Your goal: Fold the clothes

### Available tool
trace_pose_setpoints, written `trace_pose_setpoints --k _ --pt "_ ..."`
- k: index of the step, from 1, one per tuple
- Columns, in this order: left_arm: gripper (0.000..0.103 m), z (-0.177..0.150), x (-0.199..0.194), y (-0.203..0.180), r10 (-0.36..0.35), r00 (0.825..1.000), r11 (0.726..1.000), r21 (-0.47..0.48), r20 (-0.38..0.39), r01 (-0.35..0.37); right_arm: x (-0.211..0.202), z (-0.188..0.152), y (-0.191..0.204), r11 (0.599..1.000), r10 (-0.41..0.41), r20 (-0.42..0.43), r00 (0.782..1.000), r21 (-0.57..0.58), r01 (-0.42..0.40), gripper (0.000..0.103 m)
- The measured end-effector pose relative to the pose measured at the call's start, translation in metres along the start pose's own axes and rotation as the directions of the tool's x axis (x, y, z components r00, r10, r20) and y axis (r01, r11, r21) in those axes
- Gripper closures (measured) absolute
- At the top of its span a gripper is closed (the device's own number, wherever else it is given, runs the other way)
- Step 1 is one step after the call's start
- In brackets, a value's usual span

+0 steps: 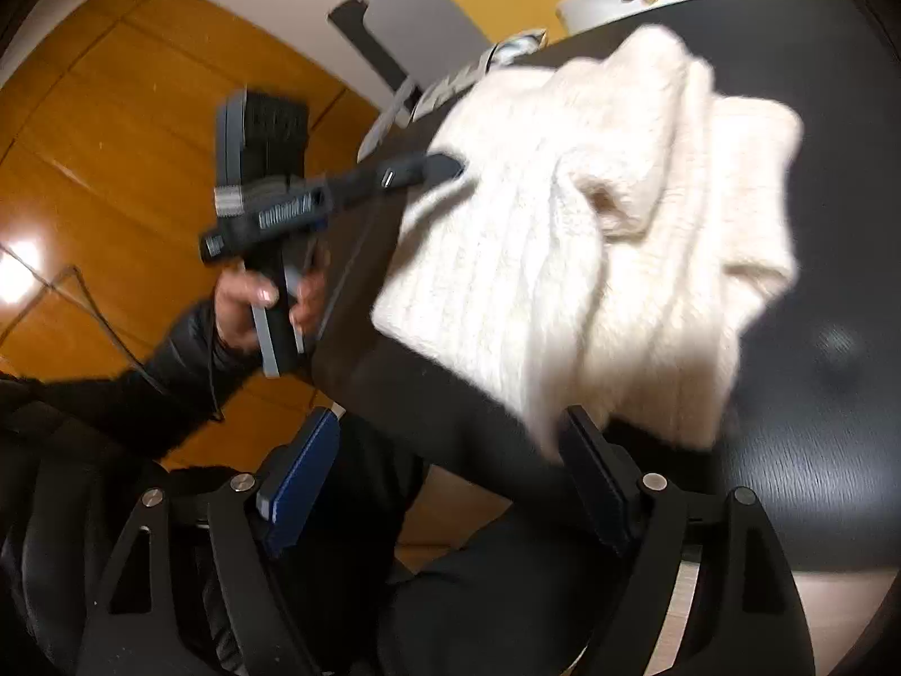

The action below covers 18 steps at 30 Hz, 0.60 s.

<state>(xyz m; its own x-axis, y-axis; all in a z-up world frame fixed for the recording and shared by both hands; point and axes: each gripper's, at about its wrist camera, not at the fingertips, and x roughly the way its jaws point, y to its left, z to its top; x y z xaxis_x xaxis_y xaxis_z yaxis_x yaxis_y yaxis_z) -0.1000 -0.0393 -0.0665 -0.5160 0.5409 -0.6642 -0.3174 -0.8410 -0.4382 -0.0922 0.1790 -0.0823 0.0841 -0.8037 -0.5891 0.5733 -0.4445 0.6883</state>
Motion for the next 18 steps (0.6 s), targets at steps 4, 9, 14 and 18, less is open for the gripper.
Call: trace_pose_setpoints --k 4,9,14,18 --pt "0.066 -0.007 0.005 -0.008 -0.011 1.000 1.000 0.028 -0.017 0.011 -0.008 0.001 0.012 0.997 -0.052 -0.006 0.999 -0.055 0.051 0.018" --pt "0.065 -0.002 0.018 -0.029 -0.006 0.999 0.992 0.127 -0.047 0.012 -0.015 0.021 0.027 0.989 -0.105 0.058 0.993 -0.096 0.110 0.018" --pt "0.066 0.003 0.035 -0.021 -0.005 0.996 0.997 0.073 -0.092 0.012 -0.013 0.050 0.004 0.997 -0.029 0.091 0.995 -0.063 0.035 0.018" --pt "0.065 0.004 0.009 0.004 -0.084 0.996 0.992 -0.101 -0.032 0.080 0.015 0.064 -0.009 0.996 -0.076 0.005 0.997 -0.044 0.076 0.018"
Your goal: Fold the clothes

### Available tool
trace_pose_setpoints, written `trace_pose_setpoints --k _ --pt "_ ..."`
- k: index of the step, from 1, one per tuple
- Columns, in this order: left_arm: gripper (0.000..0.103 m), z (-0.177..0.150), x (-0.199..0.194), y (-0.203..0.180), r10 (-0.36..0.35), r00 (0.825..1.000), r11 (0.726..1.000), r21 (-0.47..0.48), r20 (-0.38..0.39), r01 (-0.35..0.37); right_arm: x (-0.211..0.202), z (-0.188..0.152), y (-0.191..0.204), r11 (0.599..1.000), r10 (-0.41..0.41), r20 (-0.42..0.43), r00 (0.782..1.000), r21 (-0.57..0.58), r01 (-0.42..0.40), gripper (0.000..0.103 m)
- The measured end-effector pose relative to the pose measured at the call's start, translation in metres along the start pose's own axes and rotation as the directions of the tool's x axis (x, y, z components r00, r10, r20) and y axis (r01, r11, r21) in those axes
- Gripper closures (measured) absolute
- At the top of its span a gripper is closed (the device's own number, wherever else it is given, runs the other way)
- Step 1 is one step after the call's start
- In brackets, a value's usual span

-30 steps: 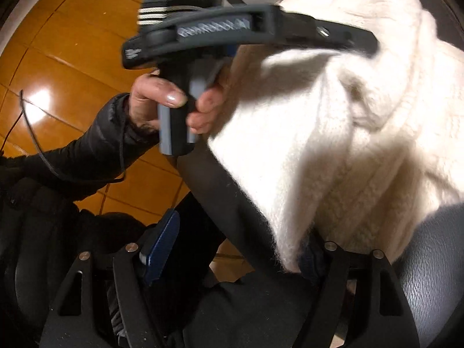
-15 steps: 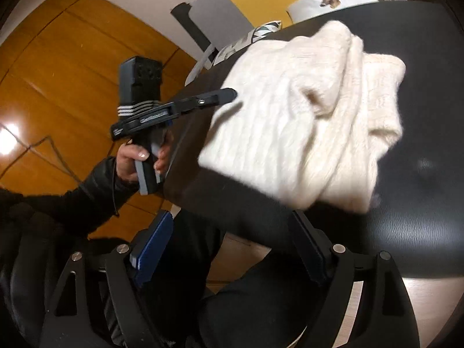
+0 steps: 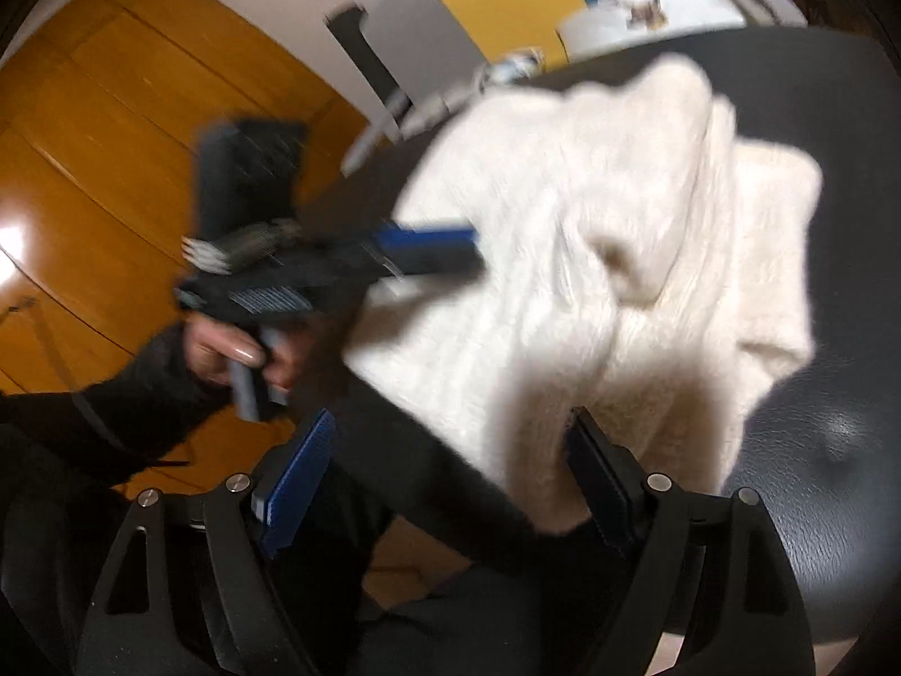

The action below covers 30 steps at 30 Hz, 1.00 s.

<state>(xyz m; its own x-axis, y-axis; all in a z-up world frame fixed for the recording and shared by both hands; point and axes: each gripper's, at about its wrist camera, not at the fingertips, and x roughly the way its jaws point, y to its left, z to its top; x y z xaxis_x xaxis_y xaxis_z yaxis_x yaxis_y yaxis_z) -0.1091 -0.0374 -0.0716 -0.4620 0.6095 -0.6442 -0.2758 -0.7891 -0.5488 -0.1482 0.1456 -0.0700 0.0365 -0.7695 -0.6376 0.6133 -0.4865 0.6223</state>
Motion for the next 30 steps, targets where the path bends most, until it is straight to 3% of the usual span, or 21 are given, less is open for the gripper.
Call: trace_pose_setpoints --k 5,7,13,19,26,28,29,30 --pt "0.062 -0.034 -0.059 0.043 -0.119 0.986 0.967 -0.211 0.115 0.141 -0.024 -0.013 0.003 0.997 0.060 0.109 0.992 0.039 -0.064 0.018" --pt "0.061 -0.057 -0.074 0.054 -0.130 0.983 0.953 -0.259 0.127 0.160 -0.035 -0.025 -0.001 0.991 0.083 0.156 0.984 0.093 -0.099 0.015" --pt "0.055 -0.115 -0.071 0.075 -0.141 0.984 0.906 -0.387 0.106 0.171 -0.039 -0.036 -0.009 0.972 0.031 0.217 0.976 0.220 -0.080 0.015" --pt "0.048 -0.122 -0.060 0.082 -0.211 0.963 0.845 -0.464 0.167 0.266 -0.021 -0.023 0.002 0.977 -0.019 0.188 0.982 0.211 -0.021 0.015" --pt "0.047 -0.111 -0.045 0.069 -0.192 0.975 0.850 -0.478 0.107 0.220 -0.005 -0.018 0.013 0.986 -0.109 0.156 0.982 0.140 0.087 0.015" --pt "0.049 -0.108 -0.040 0.066 -0.181 0.979 0.849 -0.488 0.094 0.204 -0.003 -0.017 0.016 0.986 -0.122 0.158 0.980 0.130 0.102 0.015" --pt "0.057 -0.107 -0.039 0.065 -0.176 0.980 0.853 -0.483 0.091 0.198 -0.002 -0.017 0.016 0.986 -0.125 0.160 0.979 0.133 0.104 0.015" --pt "0.081 -0.107 -0.038 0.064 -0.167 0.982 0.858 -0.478 0.084 0.187 0.000 -0.018 0.016 0.985 -0.127 0.162 0.979 0.137 0.105 0.015"
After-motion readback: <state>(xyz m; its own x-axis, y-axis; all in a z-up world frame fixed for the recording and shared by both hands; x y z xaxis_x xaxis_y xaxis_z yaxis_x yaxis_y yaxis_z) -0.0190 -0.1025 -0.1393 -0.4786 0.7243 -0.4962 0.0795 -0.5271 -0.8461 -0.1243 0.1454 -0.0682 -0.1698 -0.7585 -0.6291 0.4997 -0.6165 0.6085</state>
